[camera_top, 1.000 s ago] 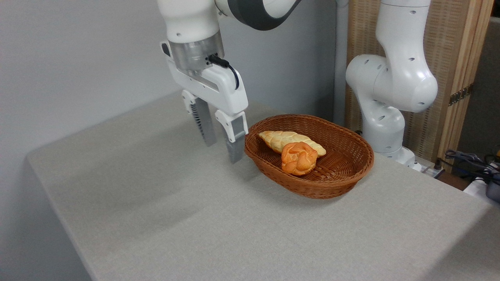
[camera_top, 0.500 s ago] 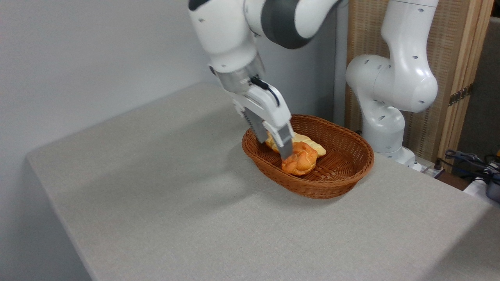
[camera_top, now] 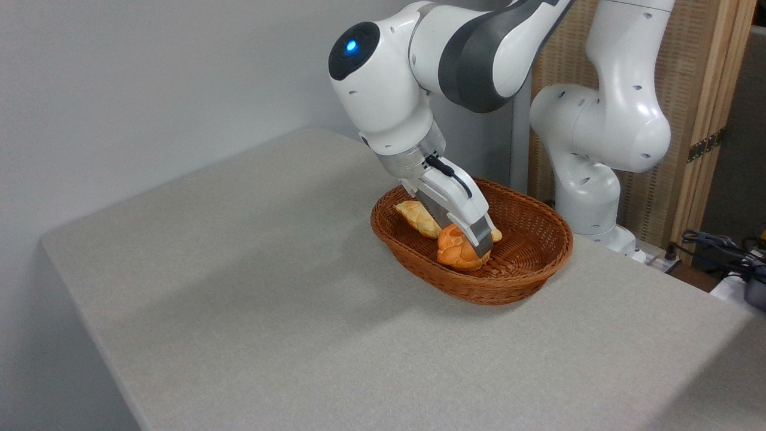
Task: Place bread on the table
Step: 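Move the gripper over the basket and lower it onto the orange bun, then close the gripper fingers around the round orange bun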
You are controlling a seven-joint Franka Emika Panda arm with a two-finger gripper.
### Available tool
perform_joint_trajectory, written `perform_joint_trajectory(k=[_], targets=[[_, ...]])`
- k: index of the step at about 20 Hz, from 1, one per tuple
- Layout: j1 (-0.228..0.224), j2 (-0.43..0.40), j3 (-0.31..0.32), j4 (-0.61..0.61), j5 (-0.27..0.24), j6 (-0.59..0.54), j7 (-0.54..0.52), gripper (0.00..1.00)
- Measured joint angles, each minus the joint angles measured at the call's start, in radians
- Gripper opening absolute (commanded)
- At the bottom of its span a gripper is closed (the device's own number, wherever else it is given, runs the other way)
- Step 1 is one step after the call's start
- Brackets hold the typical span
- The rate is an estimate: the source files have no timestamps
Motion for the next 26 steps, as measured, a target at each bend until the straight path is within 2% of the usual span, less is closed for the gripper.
perform_joint_trajectory(k=[5,6,8,9,10,26], targets=[[-0.012,0.025,-0.011,-0.001,0.0,0.003,0.0,1.0],[-0.021,0.031,-0.013,-0.001,0.0,0.003,0.0,0.91],[-0.033,0.04,-0.014,-0.001,0.0,0.003,0.0,0.56],[-0.036,0.042,-0.014,-0.001,0.0,0.003,0.0,0.45],[-0.036,0.042,-0.014,0.0,0.0,0.003,0.0,0.39],[-0.036,0.042,-0.013,0.007,-0.005,0.003,0.0,0.37]])
